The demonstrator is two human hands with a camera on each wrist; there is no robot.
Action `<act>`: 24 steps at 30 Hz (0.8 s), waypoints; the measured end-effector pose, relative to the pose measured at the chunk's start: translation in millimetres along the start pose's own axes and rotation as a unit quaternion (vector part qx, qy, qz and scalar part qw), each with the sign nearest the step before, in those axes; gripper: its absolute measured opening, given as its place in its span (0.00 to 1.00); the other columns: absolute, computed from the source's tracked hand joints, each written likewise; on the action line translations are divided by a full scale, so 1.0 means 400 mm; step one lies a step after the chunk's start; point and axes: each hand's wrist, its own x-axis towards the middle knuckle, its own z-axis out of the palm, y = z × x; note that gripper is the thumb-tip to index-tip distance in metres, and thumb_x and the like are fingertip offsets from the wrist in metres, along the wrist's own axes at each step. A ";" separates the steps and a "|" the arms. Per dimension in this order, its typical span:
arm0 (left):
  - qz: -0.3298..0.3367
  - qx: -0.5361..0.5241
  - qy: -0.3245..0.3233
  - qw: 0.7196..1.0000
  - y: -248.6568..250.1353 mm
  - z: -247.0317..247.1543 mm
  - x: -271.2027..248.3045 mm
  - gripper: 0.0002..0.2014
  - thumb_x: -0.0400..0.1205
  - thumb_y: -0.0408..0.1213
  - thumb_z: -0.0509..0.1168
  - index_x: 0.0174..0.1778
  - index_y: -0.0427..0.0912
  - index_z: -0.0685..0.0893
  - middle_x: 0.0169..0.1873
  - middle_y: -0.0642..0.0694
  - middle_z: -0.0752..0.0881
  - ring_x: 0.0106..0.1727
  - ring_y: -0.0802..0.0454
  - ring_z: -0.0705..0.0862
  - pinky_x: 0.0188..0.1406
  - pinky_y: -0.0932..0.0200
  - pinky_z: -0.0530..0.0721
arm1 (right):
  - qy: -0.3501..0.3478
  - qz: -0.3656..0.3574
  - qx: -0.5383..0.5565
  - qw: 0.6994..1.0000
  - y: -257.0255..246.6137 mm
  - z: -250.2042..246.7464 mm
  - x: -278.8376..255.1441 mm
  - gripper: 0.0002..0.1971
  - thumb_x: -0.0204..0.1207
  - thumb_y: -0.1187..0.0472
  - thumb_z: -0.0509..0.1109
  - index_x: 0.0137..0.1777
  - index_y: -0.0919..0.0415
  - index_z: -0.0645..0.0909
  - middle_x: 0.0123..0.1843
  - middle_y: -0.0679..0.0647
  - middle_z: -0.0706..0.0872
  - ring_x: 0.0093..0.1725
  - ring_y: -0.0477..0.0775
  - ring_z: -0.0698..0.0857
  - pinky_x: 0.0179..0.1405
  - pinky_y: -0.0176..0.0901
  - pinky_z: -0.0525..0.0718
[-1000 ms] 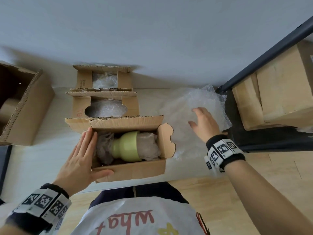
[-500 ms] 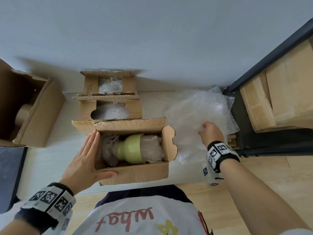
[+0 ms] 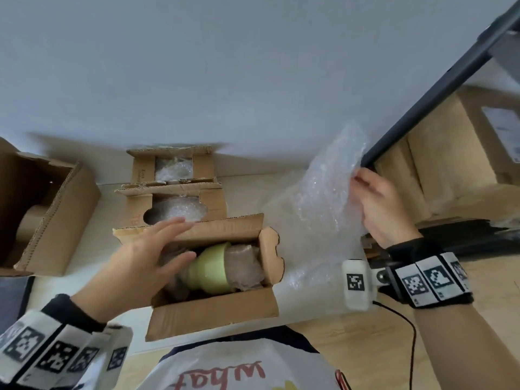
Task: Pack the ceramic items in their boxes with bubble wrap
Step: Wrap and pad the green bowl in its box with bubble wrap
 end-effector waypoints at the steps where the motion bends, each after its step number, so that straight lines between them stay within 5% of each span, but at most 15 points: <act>1: 0.029 -0.030 0.013 0.999 0.034 -0.019 0.026 0.28 0.72 0.59 0.63 0.70 0.61 0.74 0.69 0.61 0.74 0.70 0.58 0.76 0.68 0.59 0.72 | -0.054 0.014 0.039 0.998 -0.022 0.021 -0.011 0.09 0.81 0.64 0.64 0.56 0.59 0.84 0.53 0.57 0.89 0.55 0.54 0.88 0.56 0.48 0.85; 5: 0.052 -0.147 0.011 0.988 0.125 -0.069 0.124 0.36 0.69 0.63 0.67 0.74 0.70 0.64 0.69 0.75 0.71 0.70 0.75 0.69 0.65 0.77 0.67 | -0.225 0.025 0.154 0.962 -0.088 0.106 -0.051 0.12 0.73 0.64 0.65 0.51 0.54 0.88 0.50 0.51 0.91 0.53 0.53 0.89 0.51 0.41 0.86; 10: -0.030 -0.204 -0.012 0.978 0.146 -0.080 0.179 0.49 0.62 0.71 0.70 0.78 0.65 0.59 0.76 0.60 0.70 0.73 0.62 0.71 0.71 0.55 0.72 | -0.263 0.016 0.182 0.947 -0.116 0.171 -0.068 0.07 0.66 0.59 0.74 0.41 0.48 0.91 0.44 0.49 0.92 0.46 0.47 0.90 0.44 0.36 0.86; 13: -0.112 -0.273 -0.003 0.956 0.125 -0.079 0.185 0.45 0.61 0.75 0.66 0.75 0.63 0.68 0.68 0.56 0.80 0.67 0.61 0.78 0.68 0.51 0.76 | -0.293 0.021 0.171 0.940 -0.118 0.183 -0.067 0.11 0.68 0.55 0.74 0.49 0.51 0.90 0.53 0.55 0.90 0.54 0.54 0.88 0.51 0.41 0.86; 15: -0.165 -0.331 -0.018 0.929 0.110 -0.083 0.182 0.42 0.61 0.74 0.68 0.69 0.57 0.78 0.58 0.52 0.86 0.51 0.67 0.83 0.57 0.56 0.78 | -0.303 0.027 0.163 0.938 -0.118 0.185 -0.065 0.11 0.71 0.56 0.71 0.52 0.50 0.89 0.55 0.55 0.90 0.56 0.55 0.88 0.52 0.40 0.85; 17: -0.175 -0.384 -0.067 0.904 0.099 -0.085 0.170 0.32 0.64 0.68 0.73 0.56 0.49 0.87 0.45 0.48 0.90 0.35 0.62 0.83 0.42 0.57 0.77 | -0.314 0.029 0.156 0.936 -0.115 0.189 -0.061 0.11 0.74 0.58 0.69 0.53 0.49 0.89 0.55 0.53 0.90 0.56 0.53 0.88 0.51 0.38 0.85; 20: -0.145 -0.436 -0.062 0.886 0.096 -0.089 0.146 0.11 0.73 0.48 0.73 0.40 0.44 0.91 0.34 0.46 0.88 0.31 0.55 0.85 0.32 0.64 0.82 | -0.310 0.049 0.157 0.936 -0.106 0.191 -0.046 0.11 0.80 0.54 0.65 0.56 0.48 0.88 0.59 0.54 0.89 0.60 0.55 0.87 0.52 0.38 0.84; 24: -0.165 -0.430 0.027 0.887 0.088 -0.103 0.134 0.13 0.72 0.43 0.73 0.44 0.37 0.88 0.34 0.42 0.89 0.30 0.52 0.86 0.26 0.64 0.83 | -0.348 0.089 0.306 0.882 -0.125 0.177 -0.035 0.30 0.83 0.39 0.53 0.77 0.57 0.70 0.77 0.60 0.74 0.76 0.62 0.72 0.74 0.56 0.73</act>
